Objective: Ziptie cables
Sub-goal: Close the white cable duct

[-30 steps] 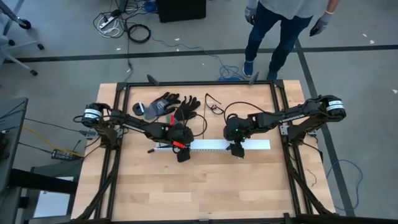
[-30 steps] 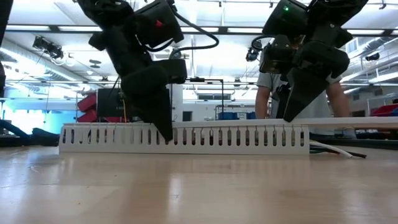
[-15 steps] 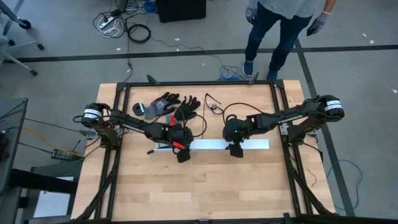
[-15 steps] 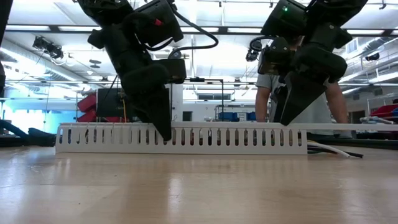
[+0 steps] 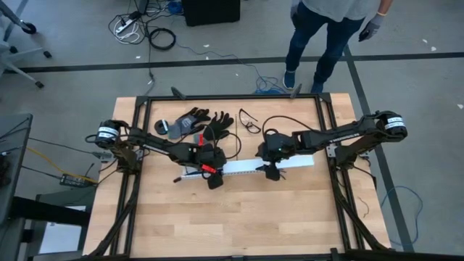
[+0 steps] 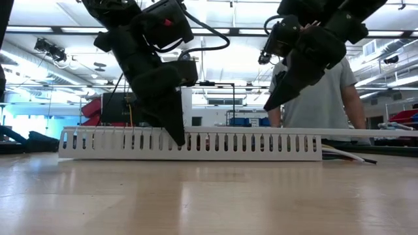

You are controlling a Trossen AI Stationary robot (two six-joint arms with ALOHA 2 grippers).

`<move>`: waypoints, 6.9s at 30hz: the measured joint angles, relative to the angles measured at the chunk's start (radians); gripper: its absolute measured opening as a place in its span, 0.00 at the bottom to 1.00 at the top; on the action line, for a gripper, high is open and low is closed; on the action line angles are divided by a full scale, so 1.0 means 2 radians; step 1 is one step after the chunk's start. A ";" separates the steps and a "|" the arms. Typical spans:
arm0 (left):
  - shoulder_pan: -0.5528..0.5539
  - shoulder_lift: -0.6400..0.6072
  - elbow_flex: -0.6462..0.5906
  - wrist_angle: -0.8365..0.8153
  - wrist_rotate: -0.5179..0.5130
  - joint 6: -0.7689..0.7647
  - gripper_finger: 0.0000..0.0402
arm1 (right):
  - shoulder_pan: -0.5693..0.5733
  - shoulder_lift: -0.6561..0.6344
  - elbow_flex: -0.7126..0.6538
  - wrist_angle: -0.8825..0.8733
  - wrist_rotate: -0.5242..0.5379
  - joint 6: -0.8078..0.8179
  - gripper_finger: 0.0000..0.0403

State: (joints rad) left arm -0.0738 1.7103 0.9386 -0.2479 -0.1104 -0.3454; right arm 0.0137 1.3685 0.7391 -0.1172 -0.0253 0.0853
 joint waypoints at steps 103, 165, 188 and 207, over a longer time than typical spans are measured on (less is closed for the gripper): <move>-0.039 -0.034 -0.075 0.025 -0.057 0.090 0.57 | 0.018 0.075 -0.034 0.112 0.036 0.027 0.00; -0.053 0.012 0.003 -0.019 -0.090 0.144 0.69 | 0.015 0.140 0.004 0.144 -0.011 0.000 0.00; -0.048 0.031 0.007 -0.010 -0.072 0.140 0.60 | -0.001 0.142 0.003 0.181 -0.047 -0.014 0.00; -0.048 0.032 0.009 -0.016 -0.069 0.130 0.60 | 0.019 0.062 0.005 0.090 0.012 -0.011 0.00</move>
State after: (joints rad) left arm -0.1696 1.7737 0.9573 -0.2790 -0.2490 -0.0862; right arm 0.0521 1.4918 0.7498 0.0632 -0.0009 0.0632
